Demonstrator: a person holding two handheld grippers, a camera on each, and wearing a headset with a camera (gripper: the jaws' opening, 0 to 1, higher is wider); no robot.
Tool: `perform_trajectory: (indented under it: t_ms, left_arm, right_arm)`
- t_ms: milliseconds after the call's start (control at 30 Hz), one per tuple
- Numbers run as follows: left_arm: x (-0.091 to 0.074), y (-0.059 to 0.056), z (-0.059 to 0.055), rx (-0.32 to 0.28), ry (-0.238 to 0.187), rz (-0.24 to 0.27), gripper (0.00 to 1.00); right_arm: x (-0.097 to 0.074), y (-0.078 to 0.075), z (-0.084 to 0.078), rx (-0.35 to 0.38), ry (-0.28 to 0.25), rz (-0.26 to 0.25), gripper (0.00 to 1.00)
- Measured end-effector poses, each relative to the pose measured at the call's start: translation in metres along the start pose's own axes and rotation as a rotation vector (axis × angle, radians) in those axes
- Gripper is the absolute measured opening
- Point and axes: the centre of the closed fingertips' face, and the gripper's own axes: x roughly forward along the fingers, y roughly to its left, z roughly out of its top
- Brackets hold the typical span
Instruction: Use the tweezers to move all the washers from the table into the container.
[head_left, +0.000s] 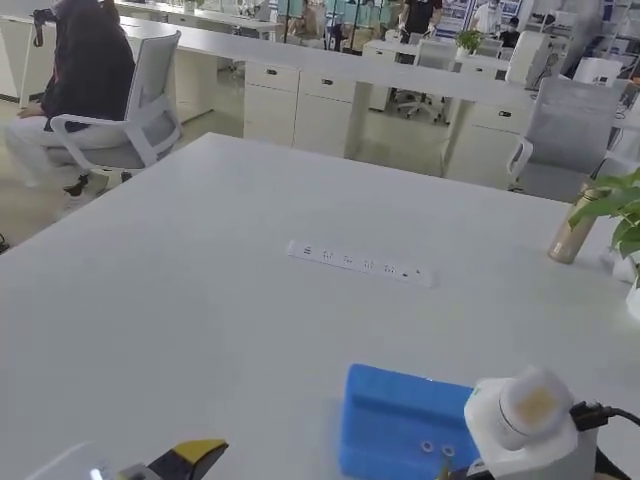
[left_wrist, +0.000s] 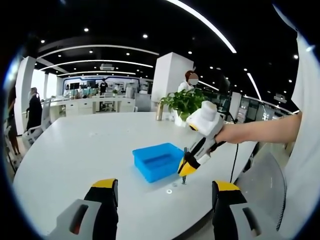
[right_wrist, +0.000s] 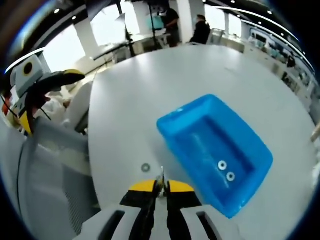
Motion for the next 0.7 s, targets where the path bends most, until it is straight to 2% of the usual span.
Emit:
perform_trajectory:
  t_ms: [133, 267, 333, 467, 700]
  left_arm:
    - [-0.001, 0.001, 0.0, -0.004, 0.0, 0.0, 0.77]
    - [-0.001, 0.001, 0.001, -0.016, -0.006, -0.003, 0.77]
    - [0.0, 0.002, 0.001, -0.019, -0.007, -0.003, 0.77]
    - [0.002, 0.0, 0.002, -0.016, -0.005, -0.007, 0.77]
    - [0.0, 0.0, 0.003, -0.016, -0.011, -0.002, 0.77]
  right_arm:
    - [-0.003, -0.003, -0.001, 0.135, -0.109, 0.003, 0.04]
    - [-0.009, -0.01, -0.009, 0.206, -0.152, -0.01, 0.04]
    - [-0.011, -0.011, -0.011, 0.216, -0.165, -0.014, 0.04]
    - [-0.009, -0.01, -0.009, 0.198, -0.165, -0.04, 0.04]
    - [-0.005, 0.002, -0.006, 0.074, -0.181, -0.098, 0.05]
